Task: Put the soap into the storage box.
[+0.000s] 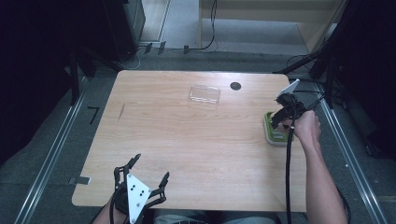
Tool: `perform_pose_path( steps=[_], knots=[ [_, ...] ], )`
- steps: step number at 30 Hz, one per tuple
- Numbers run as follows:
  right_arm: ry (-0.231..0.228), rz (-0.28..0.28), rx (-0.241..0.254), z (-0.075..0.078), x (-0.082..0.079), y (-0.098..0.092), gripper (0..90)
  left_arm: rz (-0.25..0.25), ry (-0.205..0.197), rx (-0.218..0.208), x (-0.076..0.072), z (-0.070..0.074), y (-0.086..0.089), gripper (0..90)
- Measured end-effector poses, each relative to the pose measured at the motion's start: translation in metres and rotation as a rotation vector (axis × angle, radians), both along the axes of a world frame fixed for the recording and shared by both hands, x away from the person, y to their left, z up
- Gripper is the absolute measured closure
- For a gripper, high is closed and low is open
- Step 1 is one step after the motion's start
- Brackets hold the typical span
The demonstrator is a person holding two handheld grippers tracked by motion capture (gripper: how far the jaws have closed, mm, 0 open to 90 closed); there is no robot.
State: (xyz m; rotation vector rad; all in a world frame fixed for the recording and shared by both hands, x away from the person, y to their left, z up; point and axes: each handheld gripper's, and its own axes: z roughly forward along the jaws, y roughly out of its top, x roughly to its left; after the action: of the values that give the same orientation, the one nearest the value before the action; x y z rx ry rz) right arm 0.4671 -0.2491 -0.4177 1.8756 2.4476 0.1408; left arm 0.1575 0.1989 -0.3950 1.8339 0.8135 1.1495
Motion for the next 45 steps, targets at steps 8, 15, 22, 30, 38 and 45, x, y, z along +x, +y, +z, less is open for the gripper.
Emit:
perform_pose_path(
  steps=[8,15,22,30,38,45],
  knots=[
    [0.017,-0.024,-0.006,-0.007,0.004,0.001,33.2,0.0,0.001,0.0,0.0,0.0,0.0,9.9],
    [0.028,-0.048,-0.008,-0.011,0.006,0.002,33.2,-0.001,0.0,0.002,0.0,0.0,0.0,9.9],
    [0.036,-0.062,-0.007,-0.015,0.009,-0.001,33.2,-0.002,0.001,0.003,0.0,0.0,0.0,9.9],
    [0.047,-0.075,-0.007,-0.02,0.012,-0.002,33.2,-0.003,0.001,0.002,0.0,0.0,0.0,9.9],
    [0.046,-0.08,0.008,-0.023,0.013,-0.001,33.2,-0.003,0.001,0.003,0.0,0.0,0.0,9.9],
    [0.054,-0.083,0.007,-0.026,0.013,-0.001,33.2,-0.004,-0.001,0.003,0.0,0.0,0.0,9.9]
  ],
)
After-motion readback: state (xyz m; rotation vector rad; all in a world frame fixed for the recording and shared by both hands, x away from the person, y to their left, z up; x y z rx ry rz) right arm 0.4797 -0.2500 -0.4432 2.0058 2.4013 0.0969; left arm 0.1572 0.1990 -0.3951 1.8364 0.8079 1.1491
